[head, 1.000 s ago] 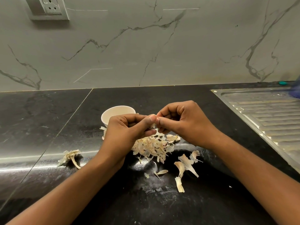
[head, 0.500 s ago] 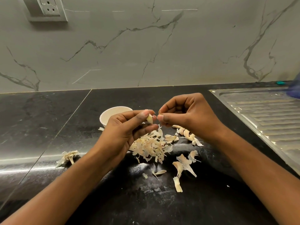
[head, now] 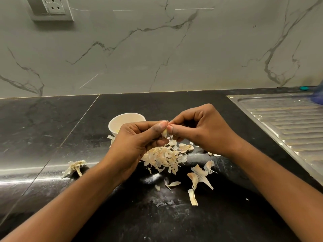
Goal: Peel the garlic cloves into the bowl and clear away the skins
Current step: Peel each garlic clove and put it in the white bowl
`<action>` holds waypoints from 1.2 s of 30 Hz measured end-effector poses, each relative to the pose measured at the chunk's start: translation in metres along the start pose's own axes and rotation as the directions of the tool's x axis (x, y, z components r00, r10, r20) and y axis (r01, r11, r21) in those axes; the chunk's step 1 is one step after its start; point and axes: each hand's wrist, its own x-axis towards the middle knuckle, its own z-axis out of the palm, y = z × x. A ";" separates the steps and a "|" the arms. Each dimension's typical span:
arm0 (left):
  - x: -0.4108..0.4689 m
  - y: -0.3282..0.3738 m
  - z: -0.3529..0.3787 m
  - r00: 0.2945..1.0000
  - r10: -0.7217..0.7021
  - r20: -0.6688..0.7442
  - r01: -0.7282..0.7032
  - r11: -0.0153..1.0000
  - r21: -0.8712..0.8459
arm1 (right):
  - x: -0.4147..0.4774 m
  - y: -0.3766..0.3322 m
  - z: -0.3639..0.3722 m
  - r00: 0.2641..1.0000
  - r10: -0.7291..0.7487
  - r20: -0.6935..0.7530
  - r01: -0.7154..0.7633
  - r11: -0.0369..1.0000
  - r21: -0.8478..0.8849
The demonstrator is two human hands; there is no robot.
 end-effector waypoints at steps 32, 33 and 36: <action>0.001 0.007 -0.003 0.999 -0.008 -0.039 0.003 0.991 -0.131 | -0.001 0.002 0.000 1.000 -0.012 0.022 0.012 1.000 -0.004; 0.001 0.007 -0.003 0.999 -0.015 -0.037 0.009 0.990 -0.139 | 0.000 0.003 0.001 1.000 -0.013 0.015 0.013 1.000 -0.007; 0.000 0.009 -0.002 0.999 -0.021 -0.024 0.017 0.988 -0.151 | 0.002 0.005 0.002 1.000 -0.029 -0.007 0.029 0.999 -0.032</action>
